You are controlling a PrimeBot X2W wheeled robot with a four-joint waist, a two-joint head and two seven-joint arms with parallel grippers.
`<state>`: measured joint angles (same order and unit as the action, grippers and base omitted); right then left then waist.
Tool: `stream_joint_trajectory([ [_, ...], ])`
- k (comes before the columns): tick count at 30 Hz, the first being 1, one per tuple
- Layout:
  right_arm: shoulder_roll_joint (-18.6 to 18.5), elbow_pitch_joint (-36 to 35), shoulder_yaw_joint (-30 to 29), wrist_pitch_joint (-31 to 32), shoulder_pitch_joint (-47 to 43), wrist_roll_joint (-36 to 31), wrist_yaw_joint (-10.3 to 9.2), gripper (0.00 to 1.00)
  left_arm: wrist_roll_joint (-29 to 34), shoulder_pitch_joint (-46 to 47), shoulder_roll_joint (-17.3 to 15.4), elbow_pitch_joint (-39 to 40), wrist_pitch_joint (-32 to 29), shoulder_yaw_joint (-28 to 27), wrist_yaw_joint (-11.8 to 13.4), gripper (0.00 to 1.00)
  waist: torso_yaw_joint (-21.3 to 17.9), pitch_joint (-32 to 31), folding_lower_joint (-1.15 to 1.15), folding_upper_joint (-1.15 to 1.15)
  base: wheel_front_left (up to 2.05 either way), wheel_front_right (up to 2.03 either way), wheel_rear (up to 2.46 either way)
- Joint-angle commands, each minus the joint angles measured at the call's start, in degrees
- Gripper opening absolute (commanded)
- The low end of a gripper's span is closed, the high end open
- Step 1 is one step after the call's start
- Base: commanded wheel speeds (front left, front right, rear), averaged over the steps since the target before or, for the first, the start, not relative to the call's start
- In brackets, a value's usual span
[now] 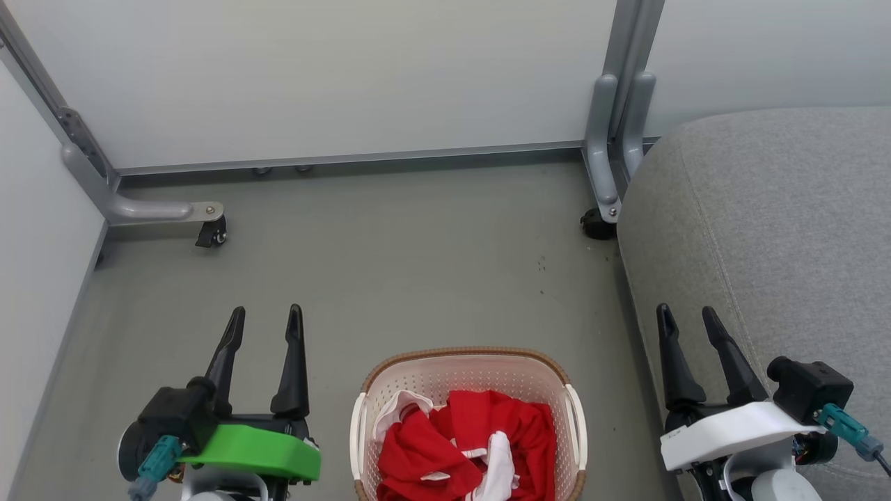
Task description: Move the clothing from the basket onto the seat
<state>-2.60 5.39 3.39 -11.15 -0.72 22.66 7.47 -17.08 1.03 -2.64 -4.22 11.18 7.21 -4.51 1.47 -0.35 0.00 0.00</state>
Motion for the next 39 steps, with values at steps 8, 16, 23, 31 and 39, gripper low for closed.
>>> stream_joint_trajectory([
  [8,-0.35,0.21,0.65,-1.36,-0.74,-4.48,0.03,1.0,4.97,-0.68,-0.51,-0.9,1.3,0.81,-0.13,1.0,0.06,-0.08,0.0,0.0,0.0,0.0,0.0],
  [16,-0.36,0.5,0.99,-2.33,-0.9,-8.06,0.03,1.0,8.33,-0.57,-0.5,-1.93,2.25,1.29,-0.31,1.0,0.12,0.21,0.0,0.0,0.0,0.0,0.0],
  [23,-0.38,0.32,1.26,-3.05,-1.29,-11.43,0.03,1.0,11.04,-0.83,-0.47,-1.8,3.04,1.78,-0.38,1.0,0.37,0.32,0.0,0.0,0.0,0.0,0.0],
  [31,-0.41,0.11,1.5,-3.86,-1.47,-14.74,0.03,1.0,14.22,-1.31,-0.46,-1.76,3.75,2.52,-0.45,1.0,0.76,0.2,0.0,0.0,0.0,0.0,0.0],
  [39,-0.41,0.02,1.81,-4.1,-1.68,-15.75,0.03,1.0,15.43,-1.45,-0.43,-1.95,4.06,2.76,-0.52,1.0,0.99,-0.1,0.0,0.0,0.0,0.0,0.0],
])
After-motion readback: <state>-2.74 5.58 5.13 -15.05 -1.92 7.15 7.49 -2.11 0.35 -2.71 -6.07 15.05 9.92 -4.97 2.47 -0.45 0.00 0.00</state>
